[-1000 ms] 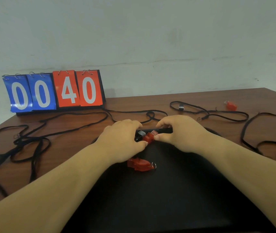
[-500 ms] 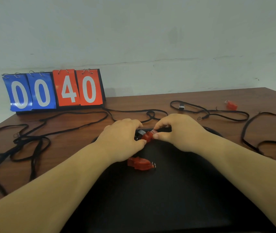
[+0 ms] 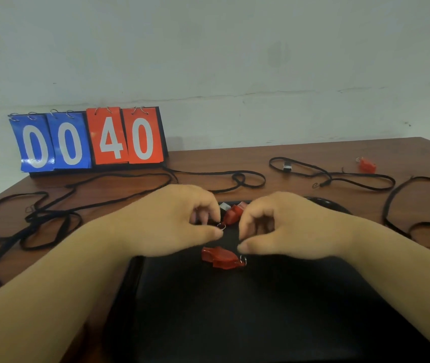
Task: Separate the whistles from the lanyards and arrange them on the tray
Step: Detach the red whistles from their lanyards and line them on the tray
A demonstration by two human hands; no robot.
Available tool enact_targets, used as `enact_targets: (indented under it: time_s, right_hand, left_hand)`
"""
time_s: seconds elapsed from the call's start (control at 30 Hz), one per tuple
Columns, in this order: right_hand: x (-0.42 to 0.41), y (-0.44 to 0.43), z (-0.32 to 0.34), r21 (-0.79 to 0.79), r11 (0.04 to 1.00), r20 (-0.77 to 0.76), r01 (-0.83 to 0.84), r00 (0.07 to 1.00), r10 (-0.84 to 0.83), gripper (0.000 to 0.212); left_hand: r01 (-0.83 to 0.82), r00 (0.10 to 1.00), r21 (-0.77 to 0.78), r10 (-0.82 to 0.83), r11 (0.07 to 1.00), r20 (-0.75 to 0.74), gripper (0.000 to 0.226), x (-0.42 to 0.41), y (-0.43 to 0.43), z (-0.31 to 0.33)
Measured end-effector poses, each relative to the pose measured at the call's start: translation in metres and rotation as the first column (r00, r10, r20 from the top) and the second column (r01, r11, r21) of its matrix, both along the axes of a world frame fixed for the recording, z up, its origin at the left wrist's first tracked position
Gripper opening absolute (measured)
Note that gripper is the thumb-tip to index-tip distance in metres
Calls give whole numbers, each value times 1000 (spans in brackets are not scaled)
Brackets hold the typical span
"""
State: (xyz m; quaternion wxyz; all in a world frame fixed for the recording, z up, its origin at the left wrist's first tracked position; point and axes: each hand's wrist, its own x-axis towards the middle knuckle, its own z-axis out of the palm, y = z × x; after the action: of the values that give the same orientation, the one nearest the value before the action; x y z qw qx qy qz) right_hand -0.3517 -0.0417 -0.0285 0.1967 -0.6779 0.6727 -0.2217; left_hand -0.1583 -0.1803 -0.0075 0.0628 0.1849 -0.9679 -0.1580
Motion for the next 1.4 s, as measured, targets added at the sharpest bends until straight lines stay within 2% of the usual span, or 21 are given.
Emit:
enact_targets:
  time_s: [0.1,0.2,0.3,0.37,0.47,0.6,0.67,0.87,1.0,1.07,1.2,1.3,1.4]
  right_hand:
    - [7,2,0,69,995,6,-76,997,76,18]
    - [9,0,-2,92,993,-42,-77,996,81,21]
    - [10,-1,-2,100,994,-58,-48,997,54,14]
    - [10,-2,-2,102,995,-55,-21,998,27,12]
    - [10,-2,-1,95,995,-37,5,999,-2,10]
    - [10,0,2,44,998,-6,46,999,-45,13]
    - [10,1,3,8,997,14,75,997,-75,14]
    - [11,1,4,-89,982,177,169,973,-151,27]
    - [13,3,5,-125,973,252,193,955,-157,29]
    - [13,3,4,-151,967,295,207,943,-155,31]
    - [13,4,3,-206,949,357,238,921,-154,46]
    - [15,4,4,-238,949,306,208,943,-130,63]
    - [16,4,6,-261,947,258,187,959,-119,63]
  left_hand:
    - [43,982,113,-63,993,177,20,7,1,7]
    - [66,956,59,-80,996,281,19,4,2,5]
    - [53,948,27,-59,998,314,12,-1,3,1]
    - [32,958,44,-44,998,282,7,-1,3,-1]
    - [7,990,90,-20,996,140,3,0,0,-2]
    - [2,995,259,24,966,-99,4,-1,-2,-3]
    - [-13,983,363,78,932,-166,4,-2,-1,-3]
    - [-87,937,602,270,794,-220,7,-8,4,-10]
    - [-47,909,772,347,633,-229,13,-11,8,-14]
    - [-22,892,811,378,585,-249,16,-12,9,-14]
    - [8,858,851,433,525,-275,20,-13,9,-14]
    - [4,857,854,438,521,-272,17,-14,9,-15]
    - [-2,862,853,433,522,-263,17,-15,10,-15]
